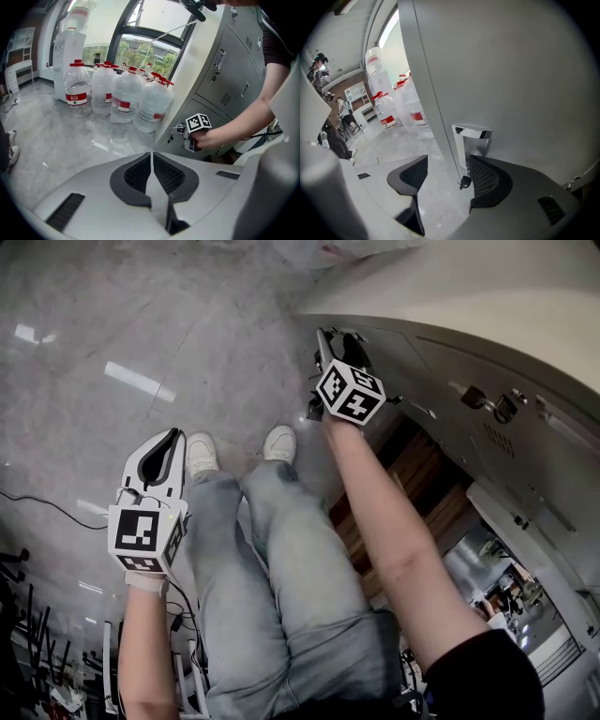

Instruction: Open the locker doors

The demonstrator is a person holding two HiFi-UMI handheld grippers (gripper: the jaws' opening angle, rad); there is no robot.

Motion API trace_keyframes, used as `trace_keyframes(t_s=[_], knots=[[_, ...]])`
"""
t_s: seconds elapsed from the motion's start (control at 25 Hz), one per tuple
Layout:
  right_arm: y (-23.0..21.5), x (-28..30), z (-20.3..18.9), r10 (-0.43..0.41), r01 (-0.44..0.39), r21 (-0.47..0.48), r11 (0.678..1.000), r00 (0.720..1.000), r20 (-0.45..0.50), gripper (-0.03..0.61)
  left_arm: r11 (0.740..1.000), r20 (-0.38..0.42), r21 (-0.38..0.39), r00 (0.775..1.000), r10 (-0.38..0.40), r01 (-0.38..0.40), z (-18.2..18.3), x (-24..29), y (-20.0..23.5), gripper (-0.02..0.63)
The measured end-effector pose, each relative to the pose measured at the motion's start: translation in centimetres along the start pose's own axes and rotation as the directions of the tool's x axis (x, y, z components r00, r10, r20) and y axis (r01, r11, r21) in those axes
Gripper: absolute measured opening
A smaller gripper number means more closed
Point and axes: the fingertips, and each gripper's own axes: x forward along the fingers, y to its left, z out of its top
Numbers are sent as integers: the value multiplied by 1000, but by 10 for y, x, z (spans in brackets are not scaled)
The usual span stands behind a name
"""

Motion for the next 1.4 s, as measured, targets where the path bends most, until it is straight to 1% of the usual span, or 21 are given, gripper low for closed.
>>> trace_keyframes(t_s=[0.2,0.44,0.52,0.6,0.68,0.8,0.88,0.96,1.0,1.12,1.2,1.4], knots=[[2,11,1,-10,10,3,1000,1000,-1,288,1000,-1,8,1000,-5,5,5,6,3,18],[2,12,5,-15,15,41,999,1000,15,287,999,0,27,1000,-18,18,13,9,-2,18],[1,10,3,-20,20,45,999,1000,0,277,999,0,26,1000,-21,21,15,8,-3,18],[2,7,-2,-21,22,39,999,999,-28,249,999,-3,33,1000,-28,28,16,7,-6,18],[5,2,-9,-13,14,31,999,999,-51,244,999,-9,39,999,-34,35,16,6,-10,18],[9,-8,-20,-6,7,21,1000,997,-76,239,999,-18,29,999,-40,40,13,1,-15,18],[11,-15,-29,-20,22,16,1000,996,-91,222,999,-21,20,999,-36,36,11,-2,-16,18],[11,-24,-38,-47,49,15,999,993,-105,179,999,-22,10,999,-33,33,10,-6,-17,18],[11,-28,-42,-57,60,21,998,992,-110,167,999,-22,9,999,-35,35,9,-7,-18,18],[11,-39,-53,-76,82,48,996,991,-114,165,998,-33,28,998,-59,60,4,-13,-25,18],[10,-45,-57,-90,98,62,993,989,-115,152,995,-45,48,996,-80,82,-1,-17,-31,18],[13,-62,-75,-123,136,85,987,982,-140,144,987,-94,92,988,-126,135,-19,-30,-40,18]])
